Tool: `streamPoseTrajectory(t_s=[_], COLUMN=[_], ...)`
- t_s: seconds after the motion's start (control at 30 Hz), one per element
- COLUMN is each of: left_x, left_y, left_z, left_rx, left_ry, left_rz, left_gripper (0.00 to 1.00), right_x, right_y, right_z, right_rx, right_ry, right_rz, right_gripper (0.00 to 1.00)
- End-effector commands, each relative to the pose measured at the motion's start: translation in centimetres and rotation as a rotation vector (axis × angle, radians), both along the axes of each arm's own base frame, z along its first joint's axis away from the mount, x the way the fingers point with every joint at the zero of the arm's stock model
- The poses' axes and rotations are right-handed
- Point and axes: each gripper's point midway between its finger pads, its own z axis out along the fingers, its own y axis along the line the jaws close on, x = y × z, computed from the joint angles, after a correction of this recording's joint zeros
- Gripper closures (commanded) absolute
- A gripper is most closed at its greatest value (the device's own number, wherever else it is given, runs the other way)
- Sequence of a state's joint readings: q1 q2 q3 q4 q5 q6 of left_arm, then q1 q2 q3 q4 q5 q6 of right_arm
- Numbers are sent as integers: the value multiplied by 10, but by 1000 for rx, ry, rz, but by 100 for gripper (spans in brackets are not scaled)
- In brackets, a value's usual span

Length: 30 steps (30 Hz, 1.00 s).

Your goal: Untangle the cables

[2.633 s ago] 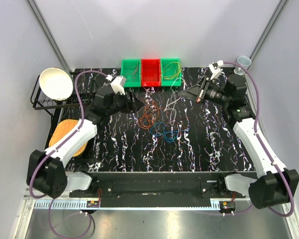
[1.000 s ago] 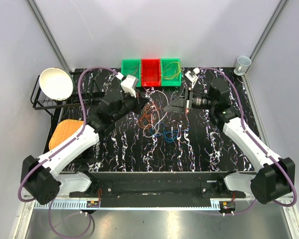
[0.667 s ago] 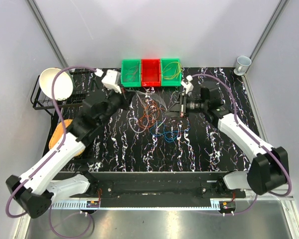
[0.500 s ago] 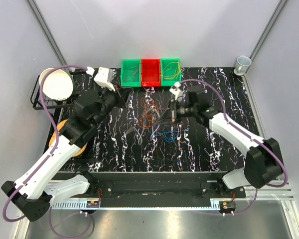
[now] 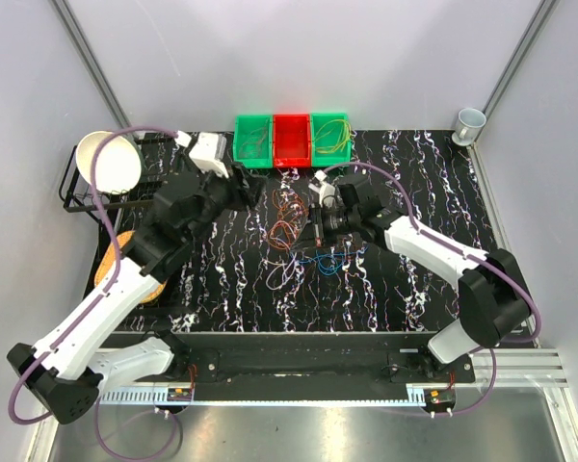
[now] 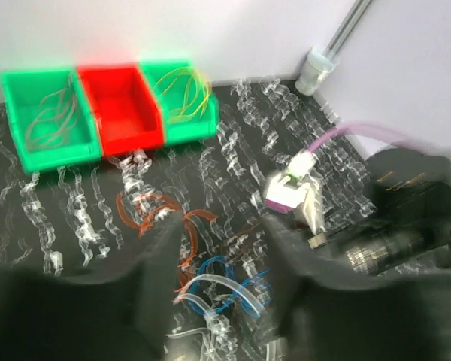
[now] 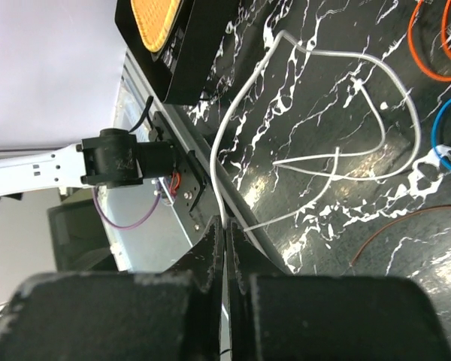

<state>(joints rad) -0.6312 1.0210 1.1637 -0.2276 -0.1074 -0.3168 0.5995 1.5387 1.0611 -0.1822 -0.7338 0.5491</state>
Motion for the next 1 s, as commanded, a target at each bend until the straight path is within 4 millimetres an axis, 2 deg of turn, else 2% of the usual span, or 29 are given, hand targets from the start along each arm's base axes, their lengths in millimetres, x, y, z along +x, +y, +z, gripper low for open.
streamPoseTrajectory(t_s=[0.0, 0.03, 0.07, 0.13, 0.17, 0.23, 0.27, 0.33, 0.37, 0.57, 0.7, 0.97], left_x=[3, 2, 1, 0, 0, 1, 0, 0, -1, 1, -3, -4], left_y=[0, -1, 0, 3, 4, 5, 6, 6, 6, 4, -4, -7], left_z=[-55, -58, -78, -81, -95, -97, -107, -106, -117, -128, -139, -161], left_rx=[57, 46, 63, 46, 56, 40, 42, 22, 27, 27, 29, 46], left_ry=[69, 58, 82, 61, 74, 53, 56, 22, 29, 17, 25, 40], left_rz=[8, 3, 3, 14, 17, 28, 28, 26, 25, 18, -31, -50], left_gripper=[32, 22, 20, 18, 18, 20, 21, 21, 22, 26, 28, 27], right_x=[3, 2, 1, 2, 2, 2, 2, 1, 0, -6, -7, -9], right_y=[0, -1, -2, -4, -5, -6, -6, -6, -7, -8, -8, -7], right_z=[37, 38, 42, 44, 48, 51, 55, 59, 64, 76, 80, 87], right_rx=[24, 23, 26, 20, 21, 16, 20, 25, 32, 56, 65, 79], right_ry=[-148, -154, -169, -184, -196, -204, -212, -213, -217, -228, -227, -233], right_rz=[27, 29, 30, 23, 25, 21, 20, 22, 22, 30, 31, 36], right_gripper=[100, 100, 100, 100, 100, 100, 100, 100, 100, 100, 100, 100])
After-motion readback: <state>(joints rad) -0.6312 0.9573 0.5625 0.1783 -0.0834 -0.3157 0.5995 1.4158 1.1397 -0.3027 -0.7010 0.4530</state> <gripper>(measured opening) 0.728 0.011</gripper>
